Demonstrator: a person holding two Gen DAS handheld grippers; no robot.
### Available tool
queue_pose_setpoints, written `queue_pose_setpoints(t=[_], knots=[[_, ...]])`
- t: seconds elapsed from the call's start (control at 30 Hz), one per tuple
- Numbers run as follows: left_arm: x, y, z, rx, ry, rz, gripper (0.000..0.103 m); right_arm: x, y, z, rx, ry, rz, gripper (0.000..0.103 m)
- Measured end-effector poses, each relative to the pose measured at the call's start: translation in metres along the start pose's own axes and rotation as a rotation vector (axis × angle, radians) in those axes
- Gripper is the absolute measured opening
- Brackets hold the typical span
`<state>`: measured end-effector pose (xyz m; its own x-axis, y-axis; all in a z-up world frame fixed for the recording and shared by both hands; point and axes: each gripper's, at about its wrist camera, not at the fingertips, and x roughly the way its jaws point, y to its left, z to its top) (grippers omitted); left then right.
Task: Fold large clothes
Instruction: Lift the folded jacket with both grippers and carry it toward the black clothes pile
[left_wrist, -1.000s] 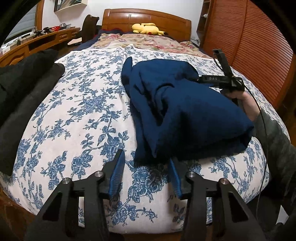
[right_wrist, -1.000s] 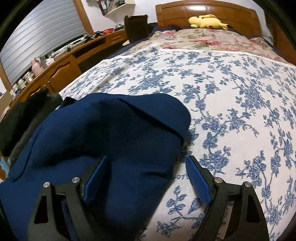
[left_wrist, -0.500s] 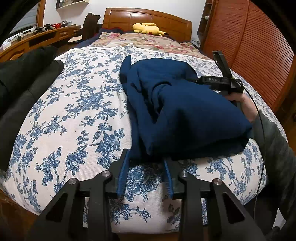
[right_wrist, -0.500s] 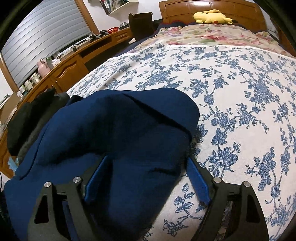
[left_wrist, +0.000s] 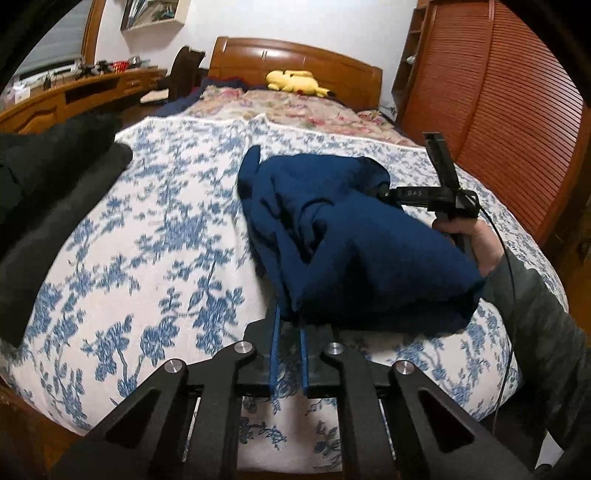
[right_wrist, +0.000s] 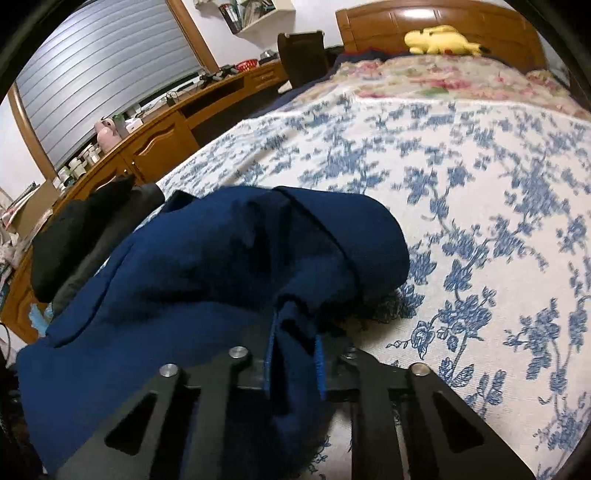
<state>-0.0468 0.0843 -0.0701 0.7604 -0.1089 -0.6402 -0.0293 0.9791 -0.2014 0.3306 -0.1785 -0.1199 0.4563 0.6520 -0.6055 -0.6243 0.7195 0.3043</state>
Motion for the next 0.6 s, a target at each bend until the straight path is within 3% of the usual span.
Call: queue_pose_setpoints(t=[0.27,0.6], knots=[[-0.022,-0.008,0.017,0.045,-0.083,-0.043,0.008,-0.039,0.03,0.01,-0.003,-0.131,-0.045,0.01],[-0.071,0.027,0.047,0.081,-0.222,-0.013,0.008,-0.055,0.112,0.046,-0.14,-0.145,-0.161,0.007]])
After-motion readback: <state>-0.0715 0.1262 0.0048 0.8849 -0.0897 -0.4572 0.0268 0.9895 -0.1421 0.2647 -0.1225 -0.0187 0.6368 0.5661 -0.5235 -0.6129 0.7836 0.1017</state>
